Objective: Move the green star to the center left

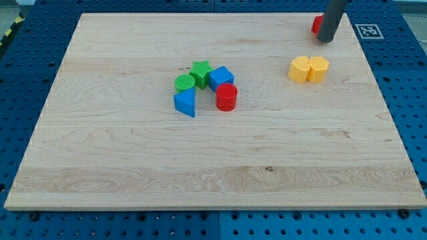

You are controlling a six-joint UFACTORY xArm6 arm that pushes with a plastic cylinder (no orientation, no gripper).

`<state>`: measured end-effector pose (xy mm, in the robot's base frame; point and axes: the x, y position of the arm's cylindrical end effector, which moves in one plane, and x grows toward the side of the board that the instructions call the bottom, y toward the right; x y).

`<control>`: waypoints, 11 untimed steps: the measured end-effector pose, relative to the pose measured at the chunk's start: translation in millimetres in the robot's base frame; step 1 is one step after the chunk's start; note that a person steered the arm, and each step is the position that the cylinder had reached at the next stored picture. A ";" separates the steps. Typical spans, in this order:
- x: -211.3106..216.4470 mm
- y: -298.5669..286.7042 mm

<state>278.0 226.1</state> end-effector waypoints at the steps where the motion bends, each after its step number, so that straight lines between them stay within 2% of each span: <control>1: 2.3 -5.0; 3: 28.2 -120.2; 5: 100.3 -224.8; 7: 123.0 -281.1; 11: 131.5 -351.1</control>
<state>409.5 -125.0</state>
